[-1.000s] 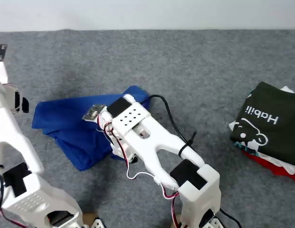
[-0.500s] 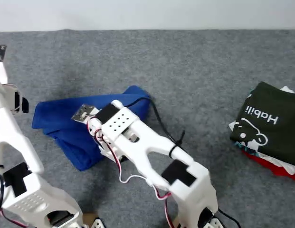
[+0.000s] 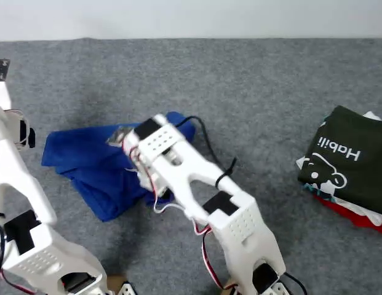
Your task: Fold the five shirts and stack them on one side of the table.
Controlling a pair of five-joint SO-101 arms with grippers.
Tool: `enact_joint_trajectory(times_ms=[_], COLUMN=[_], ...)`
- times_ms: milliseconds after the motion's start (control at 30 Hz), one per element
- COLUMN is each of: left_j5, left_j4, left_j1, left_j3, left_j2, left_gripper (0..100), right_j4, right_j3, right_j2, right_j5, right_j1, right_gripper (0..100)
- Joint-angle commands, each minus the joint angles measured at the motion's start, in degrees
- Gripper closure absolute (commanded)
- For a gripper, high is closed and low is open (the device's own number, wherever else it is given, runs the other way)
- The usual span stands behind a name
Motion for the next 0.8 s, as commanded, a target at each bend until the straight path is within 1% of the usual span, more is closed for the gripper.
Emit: enact_joint_trajectory(times_ms=[0,133,233,333,500,567,767], left_j5=[-0.7,-0.7,-0.8,-0.8,-0.8,-2.4,-8.4], left_j4=[0.4,0.4,0.4,0.4,0.9,2.4,10.5], left_j1=[0.1,0.1,0.1,0.1,1.1,2.5,12.5], left_j3=[-0.2,-0.2,-0.2,-0.2,-0.2,-0.3,-0.3], left_j2=[-0.3,-0.3,-0.4,-0.4,-0.5,-0.7,-0.8], left_gripper=[88,88,88,88,88,88,88], right_j4=[4.7,5.2,5.1,5.1,5.1,5.1,5.1], right_j3=[-7.6,-9.9,-11.2,-14.6,-21.8,-24.0,-24.1], right_j2=[-3.3,-8.1,-13.2,-17.3,-19.1,-19.0,-18.9], right_j5=[3.9,8.3,14.0,18.0,22.9,23.7,24.0], right_j1=[4.3,9.5,13.2,17.3,22.0,23.3,23.7], right_gripper=[98.7,98.8,98.8,98.9,98.9,98.9,98.9])
